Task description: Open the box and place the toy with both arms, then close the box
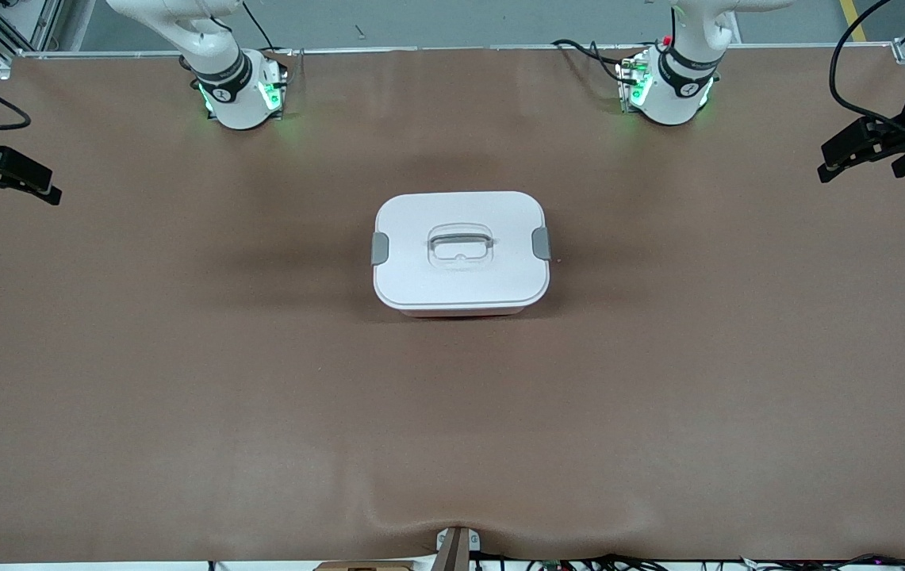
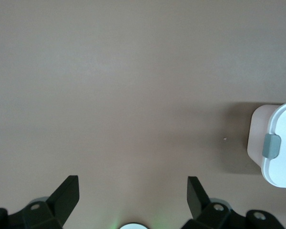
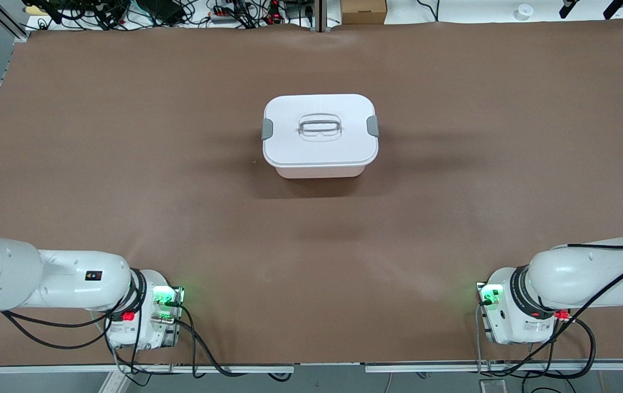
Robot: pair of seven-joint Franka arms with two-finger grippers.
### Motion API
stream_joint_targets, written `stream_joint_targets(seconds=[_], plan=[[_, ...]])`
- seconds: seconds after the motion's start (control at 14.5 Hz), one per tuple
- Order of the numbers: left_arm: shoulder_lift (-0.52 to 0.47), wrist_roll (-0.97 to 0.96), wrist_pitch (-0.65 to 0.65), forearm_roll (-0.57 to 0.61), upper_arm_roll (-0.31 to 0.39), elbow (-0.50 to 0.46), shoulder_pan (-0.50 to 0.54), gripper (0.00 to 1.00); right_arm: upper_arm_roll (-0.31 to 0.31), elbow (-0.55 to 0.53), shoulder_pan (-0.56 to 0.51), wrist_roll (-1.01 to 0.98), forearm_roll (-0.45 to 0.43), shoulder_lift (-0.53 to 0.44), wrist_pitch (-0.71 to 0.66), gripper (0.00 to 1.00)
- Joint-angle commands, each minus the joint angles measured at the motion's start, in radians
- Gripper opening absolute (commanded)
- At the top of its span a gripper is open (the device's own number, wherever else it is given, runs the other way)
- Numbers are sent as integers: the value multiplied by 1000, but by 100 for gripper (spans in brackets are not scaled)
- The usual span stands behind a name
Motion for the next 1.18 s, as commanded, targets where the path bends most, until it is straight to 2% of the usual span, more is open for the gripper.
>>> stream_joint_targets(seconds=[0.0, 0.76, 1.11], plan=[[-4, 8, 20, -6, 9, -7, -11, 100, -2, 10, 5, 12, -15, -4, -11, 100], [61, 3, 20, -6, 5, 47, -9, 100, -2, 11, 5, 14, -15, -4, -11, 100], [53, 5, 13, -8, 0, 47, -8, 100, -2, 11, 6, 14, -15, -2, -11, 100]])
